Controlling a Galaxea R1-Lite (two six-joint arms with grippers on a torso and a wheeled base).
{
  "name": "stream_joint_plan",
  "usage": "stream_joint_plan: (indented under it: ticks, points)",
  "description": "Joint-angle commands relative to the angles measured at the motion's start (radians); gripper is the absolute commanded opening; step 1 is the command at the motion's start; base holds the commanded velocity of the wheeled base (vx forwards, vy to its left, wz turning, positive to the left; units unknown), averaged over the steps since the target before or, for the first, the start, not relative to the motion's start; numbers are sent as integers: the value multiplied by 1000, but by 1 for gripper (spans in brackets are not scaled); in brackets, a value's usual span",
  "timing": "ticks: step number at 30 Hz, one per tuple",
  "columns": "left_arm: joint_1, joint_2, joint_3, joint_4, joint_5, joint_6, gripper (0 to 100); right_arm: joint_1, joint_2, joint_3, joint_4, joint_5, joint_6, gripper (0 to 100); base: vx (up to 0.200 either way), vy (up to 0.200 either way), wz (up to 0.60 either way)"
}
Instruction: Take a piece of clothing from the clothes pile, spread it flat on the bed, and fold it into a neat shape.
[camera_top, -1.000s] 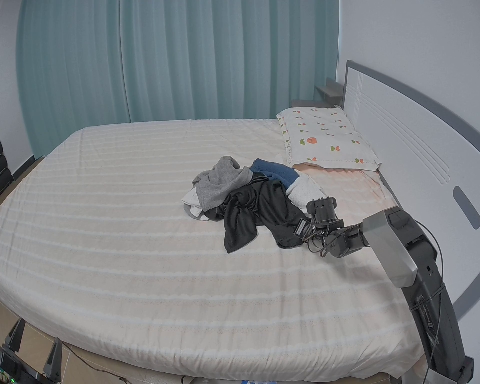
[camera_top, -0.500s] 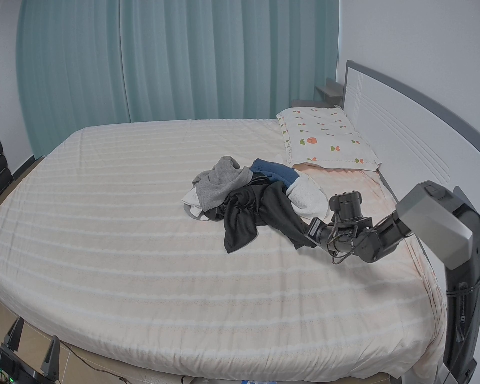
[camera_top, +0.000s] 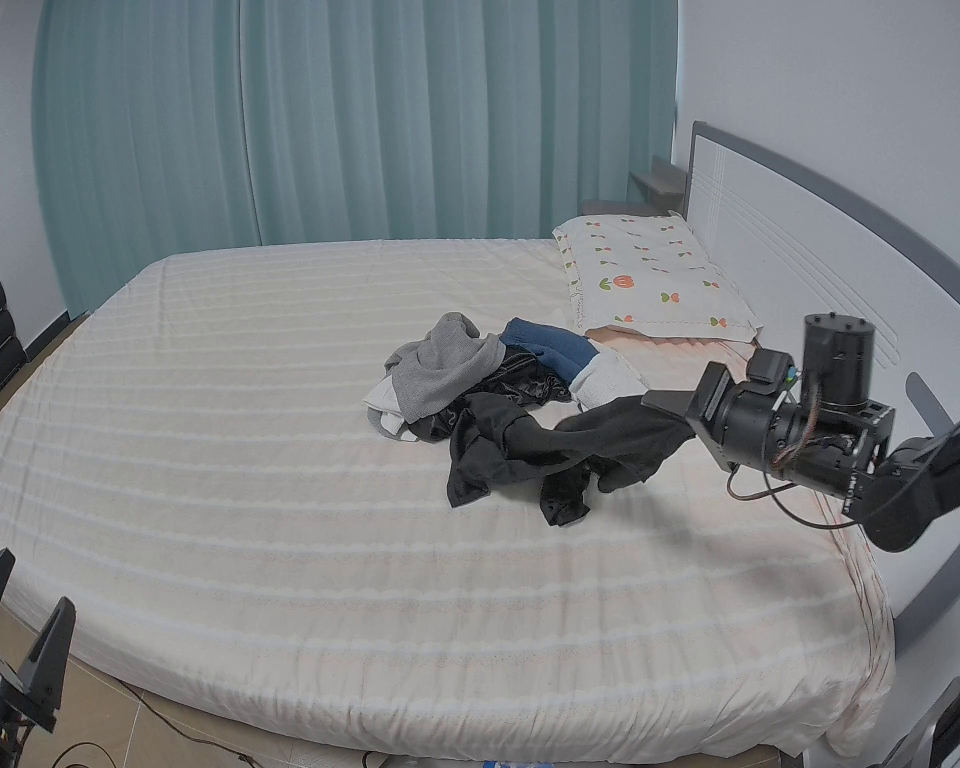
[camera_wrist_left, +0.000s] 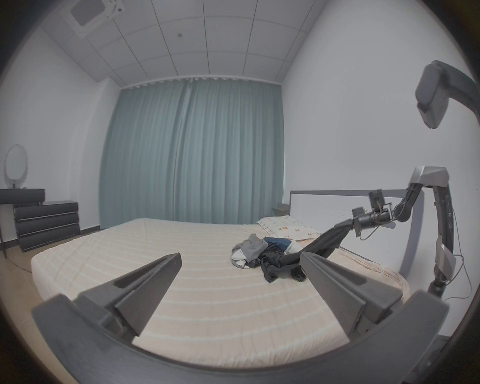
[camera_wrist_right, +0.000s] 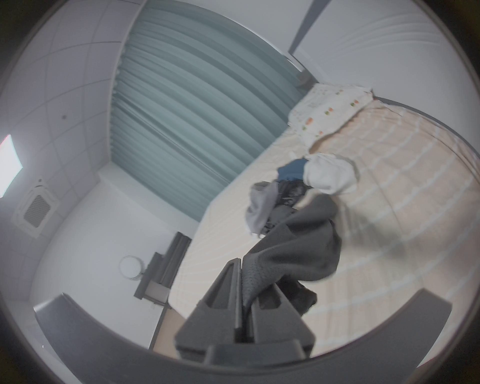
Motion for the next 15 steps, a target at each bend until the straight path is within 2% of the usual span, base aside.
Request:
stream_joint_plan:
  ticks: [1,2,5,9,10,11,15]
  points:
    - [-46,449,-95,-128,-94,15,100,71,-335,108,-21,47,10,0,0,0,0]
    - [-127,593,-97,-217,-84,9,100,94,-347,122,-4,51,11,0,0,0,0]
    - [-187,708,-100,-296,-73,12,100,111,-349,137,-15,44,11,0,0,0,0]
    - [-326,975,-123,-477,27,9,100,137,-377,128,-2,51,11,0,0,0,0]
    - [-331,984,-123,-484,30,9,100,137,-377,130,-1,52,11,0,0,0,0]
    - [-391,1082,-123,-554,61,-7,100,162,-374,142,1,46,7,0,0,0,0]
    - [-487,1274,-143,-638,74,-67,100,180,-389,179,1,43,7,0,0,0,0]
